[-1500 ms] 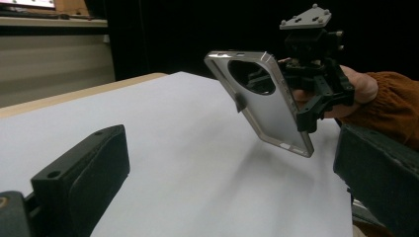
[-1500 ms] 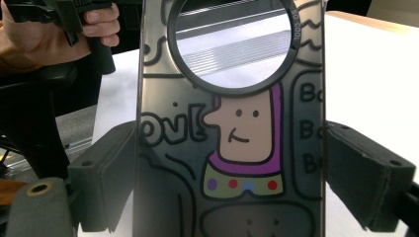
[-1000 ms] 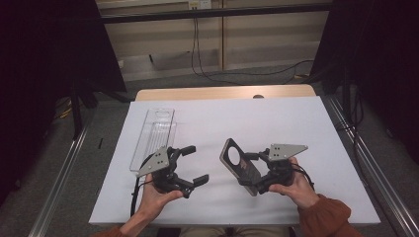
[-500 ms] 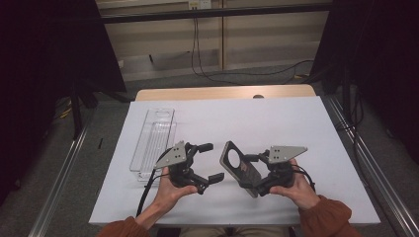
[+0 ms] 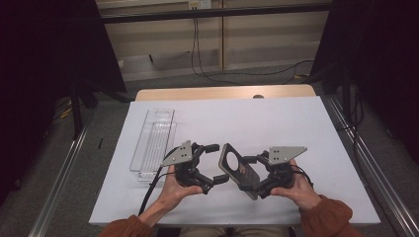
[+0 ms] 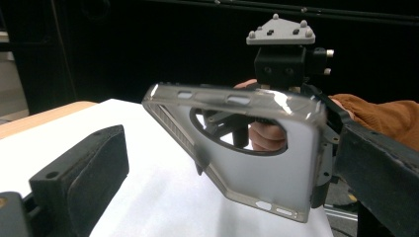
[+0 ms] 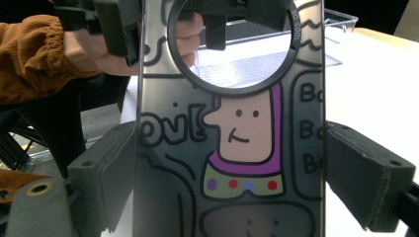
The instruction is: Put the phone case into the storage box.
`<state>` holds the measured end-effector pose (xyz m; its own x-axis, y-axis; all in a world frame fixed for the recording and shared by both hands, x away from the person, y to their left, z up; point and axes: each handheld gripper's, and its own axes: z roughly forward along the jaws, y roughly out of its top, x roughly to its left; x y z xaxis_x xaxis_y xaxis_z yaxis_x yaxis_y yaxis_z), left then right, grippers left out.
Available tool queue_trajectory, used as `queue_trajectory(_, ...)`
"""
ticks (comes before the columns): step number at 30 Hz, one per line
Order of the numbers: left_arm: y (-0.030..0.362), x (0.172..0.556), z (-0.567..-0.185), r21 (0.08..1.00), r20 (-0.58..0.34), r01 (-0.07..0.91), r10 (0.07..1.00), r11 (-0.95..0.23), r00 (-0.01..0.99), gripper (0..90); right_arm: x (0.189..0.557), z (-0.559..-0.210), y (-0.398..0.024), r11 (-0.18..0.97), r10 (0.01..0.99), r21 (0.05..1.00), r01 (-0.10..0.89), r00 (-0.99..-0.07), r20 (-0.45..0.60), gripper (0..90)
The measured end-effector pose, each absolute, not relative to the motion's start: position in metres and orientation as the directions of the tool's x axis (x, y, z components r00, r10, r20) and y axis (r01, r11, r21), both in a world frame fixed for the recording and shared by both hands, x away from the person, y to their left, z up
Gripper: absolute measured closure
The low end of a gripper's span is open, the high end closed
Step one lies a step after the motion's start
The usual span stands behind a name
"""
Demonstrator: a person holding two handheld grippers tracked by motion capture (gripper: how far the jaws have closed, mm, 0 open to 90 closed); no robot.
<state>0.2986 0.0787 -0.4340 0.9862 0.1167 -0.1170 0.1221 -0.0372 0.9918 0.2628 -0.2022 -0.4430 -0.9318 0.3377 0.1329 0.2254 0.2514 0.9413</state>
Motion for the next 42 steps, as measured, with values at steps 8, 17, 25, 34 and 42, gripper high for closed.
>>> queue_trajectory(8,0.068,0.3,-0.432,0.992,-0.119,0.122,0.09,-0.034,0.989,0.5,0.262,-0.442,-0.201,0.247,0.318,0.943,0.224,-0.938,0.14,12.1)
queue_trajectory(17,0.061,0.303,-0.434,0.991,-0.129,0.132,0.072,-0.036,0.989,0.4,0.262,-0.445,-0.197,0.252,0.298,0.939,0.233,-0.942,0.154,12.1)
queue_trajectory(25,0.062,0.302,-0.432,0.993,-0.116,0.118,0.043,-0.029,0.992,3.0,0.261,-0.444,-0.198,0.245,0.28,0.941,0.235,-0.946,0.164,12.0)
queue_trajectory(34,0.062,0.3,-0.432,0.992,-0.117,0.118,0.025,-0.036,0.993,3.4,0.262,-0.445,-0.196,0.244,0.268,0.94,0.238,-0.948,0.171,12.0)
queue_trajectory(42,0.063,0.302,-0.432,0.993,-0.11,0.111,0.021,-0.037,0.994,7.8,0.262,-0.446,-0.197,0.246,0.261,0.941,0.232,-0.951,0.166,12.0)
